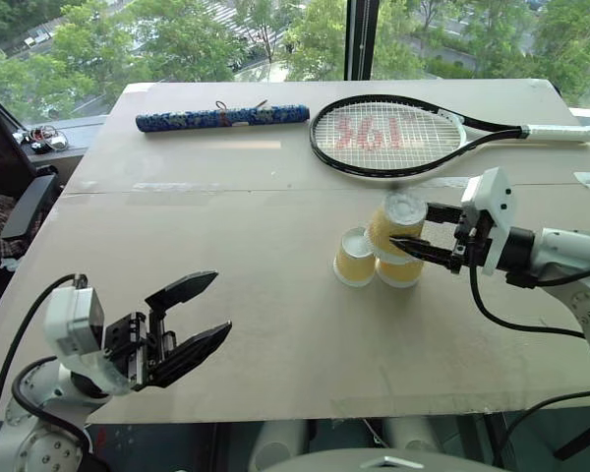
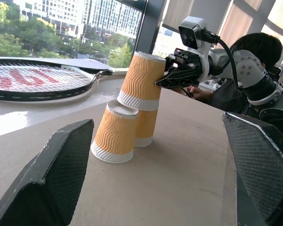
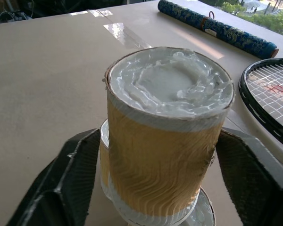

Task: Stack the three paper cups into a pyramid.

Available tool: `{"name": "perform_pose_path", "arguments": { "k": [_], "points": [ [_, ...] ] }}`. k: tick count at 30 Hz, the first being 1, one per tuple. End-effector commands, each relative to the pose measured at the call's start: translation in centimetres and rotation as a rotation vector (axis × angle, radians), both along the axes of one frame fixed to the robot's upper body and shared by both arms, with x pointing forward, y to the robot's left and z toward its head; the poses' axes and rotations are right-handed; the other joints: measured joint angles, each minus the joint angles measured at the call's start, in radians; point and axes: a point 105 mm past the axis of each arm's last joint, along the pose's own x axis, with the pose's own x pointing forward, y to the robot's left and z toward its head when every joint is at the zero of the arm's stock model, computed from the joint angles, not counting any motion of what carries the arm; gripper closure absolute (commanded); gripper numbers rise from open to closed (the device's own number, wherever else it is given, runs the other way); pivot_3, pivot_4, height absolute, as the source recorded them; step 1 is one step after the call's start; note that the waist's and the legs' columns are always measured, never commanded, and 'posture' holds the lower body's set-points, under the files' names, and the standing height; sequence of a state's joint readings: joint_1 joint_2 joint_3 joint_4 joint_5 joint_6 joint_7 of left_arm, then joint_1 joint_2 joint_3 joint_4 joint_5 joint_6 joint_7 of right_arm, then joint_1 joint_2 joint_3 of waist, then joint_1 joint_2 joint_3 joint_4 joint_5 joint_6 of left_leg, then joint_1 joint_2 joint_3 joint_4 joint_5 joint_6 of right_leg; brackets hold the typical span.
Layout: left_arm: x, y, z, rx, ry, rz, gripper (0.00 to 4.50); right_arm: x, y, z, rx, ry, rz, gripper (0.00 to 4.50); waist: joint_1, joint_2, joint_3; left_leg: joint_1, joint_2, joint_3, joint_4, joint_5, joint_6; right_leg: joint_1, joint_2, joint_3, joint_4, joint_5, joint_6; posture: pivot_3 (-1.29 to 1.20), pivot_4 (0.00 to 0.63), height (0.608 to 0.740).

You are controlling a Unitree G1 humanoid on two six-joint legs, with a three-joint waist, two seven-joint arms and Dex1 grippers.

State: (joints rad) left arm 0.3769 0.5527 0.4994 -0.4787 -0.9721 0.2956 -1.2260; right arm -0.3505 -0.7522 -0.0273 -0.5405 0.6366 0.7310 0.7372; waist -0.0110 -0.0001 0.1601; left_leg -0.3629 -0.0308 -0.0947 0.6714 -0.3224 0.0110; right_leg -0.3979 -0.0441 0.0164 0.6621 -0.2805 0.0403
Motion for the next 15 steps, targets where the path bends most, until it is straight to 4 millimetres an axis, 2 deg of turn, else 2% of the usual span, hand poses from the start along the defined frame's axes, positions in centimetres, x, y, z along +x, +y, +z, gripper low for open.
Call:
{"name": "perform_pose_path", "arguments": {
  "k": [1,4,7,13,15],
  "points": [
    [-0.1,-0.3,0.1,0.004,-0.011,-0.010,0.00,-0.5,-0.3,1.5,0.002,-0.080,0.016,0.07,0.000,0.000,0.000,0.000,0.000,0.000,0.000,0.000,0.000,0.000,0.000,0.000,0.000,0.000,0.000,0.00,0.150,0.740],
    [0.5,-0.5,-0.4,0.022,0.027,0.024,0.00,-1.3,-1.2,3.2,0.019,-0.159,0.030,0.07,0.002,0.000,0.000,0.000,0.000,0.000,0.000,0.000,0.000,0.000,0.000,0.000,0.000,0.000,0.000,0.00,0.150,0.740],
    [1.3,-0.9,-1.4,0.059,0.088,0.079,0.00,-2.3,-2.5,3.7,0.018,-0.193,0.019,0.07,0.008,0.000,0.000,-0.001,0.000,-0.001,0.000,0.000,0.000,0.000,0.000,-0.001,-0.001,0.000,0.000,0.00,0.150,0.740],
    [2.1,-0.6,-3.9,0.195,0.168,0.210,0.00,-5.0,-6.1,2.3,0.017,-0.136,-0.032,0.07,0.013,-0.001,0.000,0.000,0.000,0.000,0.000,0.000,0.000,0.000,0.000,0.000,0.000,0.000,0.000,0.00,0.150,0.740],
    [2.0,-0.1,-4.7,0.260,0.192,0.247,0.00,-6.1,-8.7,0.3,0.002,-0.062,-0.110,0.07,0.017,-0.001,-0.001,0.000,0.000,0.000,0.000,0.000,0.000,0.001,0.000,0.000,0.000,0.000,0.000,0.00,0.150,0.740]
  ]
}}
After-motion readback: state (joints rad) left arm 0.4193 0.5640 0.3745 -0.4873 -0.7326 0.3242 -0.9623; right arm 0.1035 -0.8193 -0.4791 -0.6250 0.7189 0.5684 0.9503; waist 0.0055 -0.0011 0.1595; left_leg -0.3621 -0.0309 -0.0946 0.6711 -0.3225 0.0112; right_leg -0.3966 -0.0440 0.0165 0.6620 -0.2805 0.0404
